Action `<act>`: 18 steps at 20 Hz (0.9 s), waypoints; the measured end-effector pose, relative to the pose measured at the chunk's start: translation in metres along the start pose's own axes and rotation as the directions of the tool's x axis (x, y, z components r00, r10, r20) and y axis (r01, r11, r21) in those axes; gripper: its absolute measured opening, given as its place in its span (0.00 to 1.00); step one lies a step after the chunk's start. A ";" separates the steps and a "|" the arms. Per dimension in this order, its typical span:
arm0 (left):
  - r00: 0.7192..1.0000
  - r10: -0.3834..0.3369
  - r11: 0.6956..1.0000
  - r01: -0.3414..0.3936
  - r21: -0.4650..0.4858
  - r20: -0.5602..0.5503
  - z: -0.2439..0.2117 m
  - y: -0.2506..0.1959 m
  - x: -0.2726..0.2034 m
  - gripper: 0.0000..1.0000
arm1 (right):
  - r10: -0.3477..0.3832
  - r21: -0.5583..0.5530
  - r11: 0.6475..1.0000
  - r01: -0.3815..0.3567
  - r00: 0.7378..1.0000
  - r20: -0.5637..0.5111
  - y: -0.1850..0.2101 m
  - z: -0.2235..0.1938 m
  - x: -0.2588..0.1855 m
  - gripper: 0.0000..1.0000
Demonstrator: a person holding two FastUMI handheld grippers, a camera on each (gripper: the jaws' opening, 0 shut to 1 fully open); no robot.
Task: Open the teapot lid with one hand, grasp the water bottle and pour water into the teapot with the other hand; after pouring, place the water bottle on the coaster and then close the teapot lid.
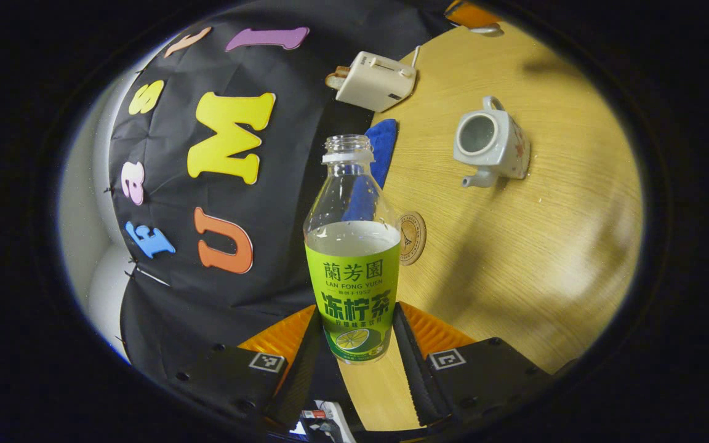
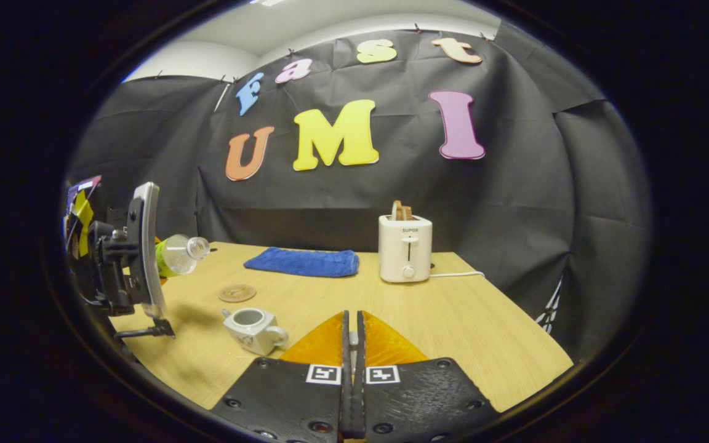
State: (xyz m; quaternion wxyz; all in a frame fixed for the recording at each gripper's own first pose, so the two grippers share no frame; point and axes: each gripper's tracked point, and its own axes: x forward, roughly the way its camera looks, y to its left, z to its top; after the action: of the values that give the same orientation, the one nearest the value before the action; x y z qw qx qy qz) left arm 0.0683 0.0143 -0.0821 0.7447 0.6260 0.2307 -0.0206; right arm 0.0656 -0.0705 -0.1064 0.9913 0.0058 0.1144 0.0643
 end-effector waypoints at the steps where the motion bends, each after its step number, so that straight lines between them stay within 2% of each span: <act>1: 1.000 0.003 0.999 -0.002 0.044 -0.009 0.000 0.000 0.000 0.70 | -0.001 0.001 1.000 0.001 1.000 0.000 -0.002 0.000 -0.001 0.00; 7: 1.000 0.005 0.978 0.000 0.208 -0.025 0.007 -0.004 0.006 0.67 | -0.007 0.002 1.000 0.008 1.000 -0.002 -0.008 -0.003 -0.004 0.00; 9: 1.000 0.005 0.973 0.001 0.230 -0.027 0.011 -0.004 0.008 0.70 | -0.008 0.005 1.000 0.008 1.000 -0.002 -0.010 -0.004 -0.004 0.00; 11: 1.000 0.003 0.968 0.003 0.251 -0.027 0.015 -0.007 0.011 0.67 | -0.010 0.006 1.000 0.010 1.000 -0.002 -0.011 -0.005 -0.005 0.00; 18: 0.999 0.041 0.924 -0.031 0.381 -0.018 0.031 -0.001 0.013 0.70 | -0.017 0.012 1.000 0.017 1.000 -0.004 -0.018 -0.008 -0.005 0.00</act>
State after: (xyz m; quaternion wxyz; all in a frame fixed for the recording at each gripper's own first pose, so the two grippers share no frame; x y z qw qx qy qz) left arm 0.0893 -0.0119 -0.0839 0.6061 0.7630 0.2205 -0.0431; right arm 0.0610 -0.0895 -0.1140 0.9916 0.0106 0.1168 0.0550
